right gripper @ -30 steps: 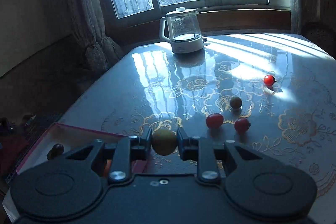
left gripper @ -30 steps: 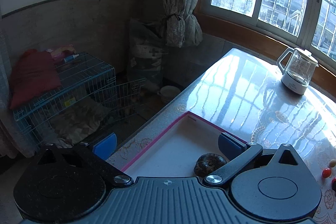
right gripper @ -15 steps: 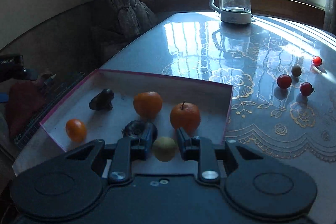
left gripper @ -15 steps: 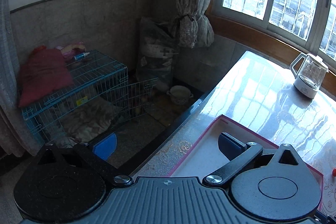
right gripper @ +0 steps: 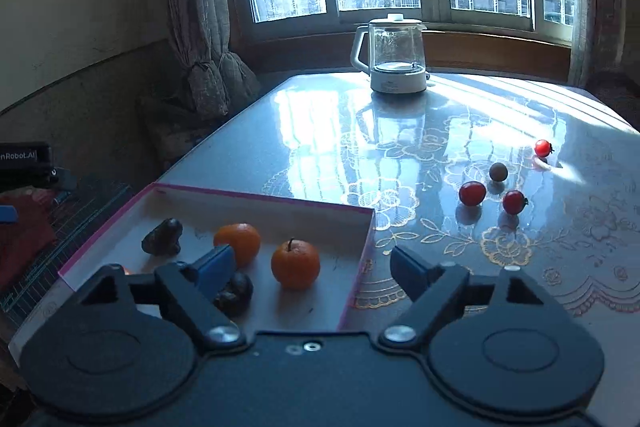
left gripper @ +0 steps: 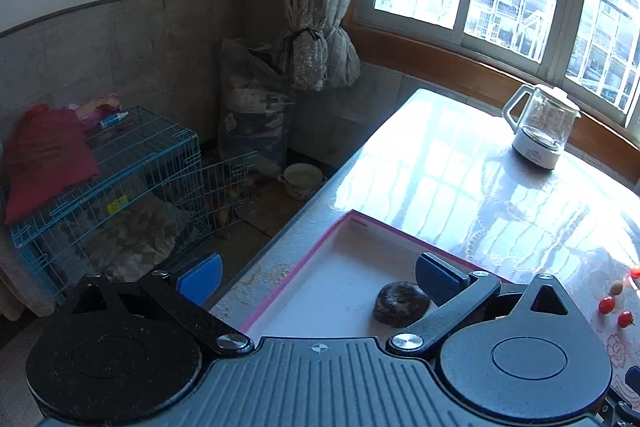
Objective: Organize fruits
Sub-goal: 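Carry the green fruit into the pink tray and open the right tool, then reach the left tool to a red cherry tomato and grasp it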
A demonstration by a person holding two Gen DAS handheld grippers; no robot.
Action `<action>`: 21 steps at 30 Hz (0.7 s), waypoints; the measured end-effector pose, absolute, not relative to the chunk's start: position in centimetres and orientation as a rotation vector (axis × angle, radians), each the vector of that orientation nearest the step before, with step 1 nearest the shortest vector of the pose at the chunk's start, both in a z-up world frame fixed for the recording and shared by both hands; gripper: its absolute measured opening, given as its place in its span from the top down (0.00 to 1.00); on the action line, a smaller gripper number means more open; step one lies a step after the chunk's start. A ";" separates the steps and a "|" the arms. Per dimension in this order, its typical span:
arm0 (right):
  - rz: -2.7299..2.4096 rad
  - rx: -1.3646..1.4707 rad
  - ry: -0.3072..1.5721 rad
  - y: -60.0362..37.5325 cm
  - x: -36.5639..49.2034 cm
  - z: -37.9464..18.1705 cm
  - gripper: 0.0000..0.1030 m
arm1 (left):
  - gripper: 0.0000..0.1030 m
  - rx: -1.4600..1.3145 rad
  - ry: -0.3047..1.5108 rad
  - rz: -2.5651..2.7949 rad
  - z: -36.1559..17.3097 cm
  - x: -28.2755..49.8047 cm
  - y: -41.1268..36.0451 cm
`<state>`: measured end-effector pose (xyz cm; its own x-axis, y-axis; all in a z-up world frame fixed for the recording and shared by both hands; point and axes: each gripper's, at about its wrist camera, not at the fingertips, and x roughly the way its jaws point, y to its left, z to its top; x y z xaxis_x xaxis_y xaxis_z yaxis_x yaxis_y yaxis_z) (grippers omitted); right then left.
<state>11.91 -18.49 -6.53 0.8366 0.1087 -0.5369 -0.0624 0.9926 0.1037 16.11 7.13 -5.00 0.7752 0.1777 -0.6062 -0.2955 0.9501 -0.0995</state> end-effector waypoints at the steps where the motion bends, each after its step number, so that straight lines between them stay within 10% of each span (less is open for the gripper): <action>1: 0.070 0.083 0.565 -19.1 11.6 -6.3 0.13 | 0.01 -0.184 0.631 0.223 -4.8 16.2 5.6; 21: -0.323 0.255 0.490 -38.9 3.8 -5.3 0.03 | 0.01 0.015 0.689 -0.141 -5.7 19.5 -23.2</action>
